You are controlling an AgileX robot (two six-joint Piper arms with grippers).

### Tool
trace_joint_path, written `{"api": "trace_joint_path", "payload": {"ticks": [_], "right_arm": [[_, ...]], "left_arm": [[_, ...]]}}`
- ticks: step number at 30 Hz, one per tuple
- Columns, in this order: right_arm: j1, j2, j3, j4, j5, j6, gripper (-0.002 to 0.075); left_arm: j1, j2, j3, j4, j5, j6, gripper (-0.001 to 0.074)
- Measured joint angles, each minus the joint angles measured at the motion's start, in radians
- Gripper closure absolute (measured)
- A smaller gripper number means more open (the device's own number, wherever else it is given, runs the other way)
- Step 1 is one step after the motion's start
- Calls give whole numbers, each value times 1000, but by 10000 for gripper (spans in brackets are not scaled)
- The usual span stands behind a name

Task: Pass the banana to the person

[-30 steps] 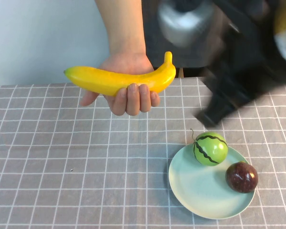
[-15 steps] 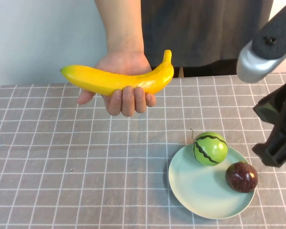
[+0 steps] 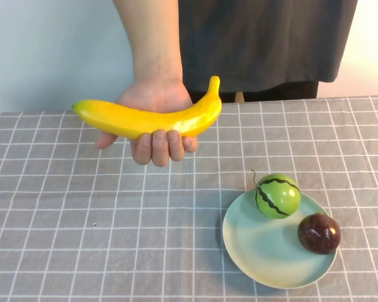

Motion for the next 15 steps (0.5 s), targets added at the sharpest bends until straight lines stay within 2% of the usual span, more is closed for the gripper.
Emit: {"api": "trace_joint_path", "payload": {"ticks": [3, 5, 12, 15], "right_arm": [[-134, -116, 197, -2, -220, 0, 734], [-205, -211, 303, 0, -271, 0, 734], [-332, -567, 498, 21, -276, 6, 734], [-352, -700, 499, 21, -199, 25, 734]], "left_arm": [[0, 0, 0, 0, 0, 0, 740], [0, 0, 0, 0, 0, 0, 739], [0, 0, 0, 0, 0, 0, 739], [0, 0, 0, 0, 0, 0, 739]]}}
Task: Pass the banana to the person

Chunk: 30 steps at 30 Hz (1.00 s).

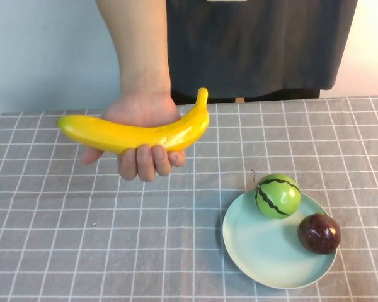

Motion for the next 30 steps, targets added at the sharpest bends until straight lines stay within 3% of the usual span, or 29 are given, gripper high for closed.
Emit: {"api": "trace_joint_path", "payload": {"ticks": [14, 16, 18, 20, 25, 30], "right_arm": [[-4, -43, 2, 2, 39, 22, 734], [-4, -44, 2, 127, 61, -99, 734], [-4, -47, 2, 283, 93, -341, 734], [-4, -49, 2, 338, 143, -465, 734], [-4, -49, 2, 325, 296, -427, 734], [-4, -47, 2, 309, 300, -395, 734]], "left_arm": [[0, 0, 0, 0, 0, 0, 739], [0, 0, 0, 0, 0, 0, 739], [0, 0, 0, 0, 0, 0, 740], [0, 0, 0, 0, 0, 0, 739], [0, 0, 0, 0, 0, 0, 739], [0, 0, 0, 0, 0, 0, 739]]}}
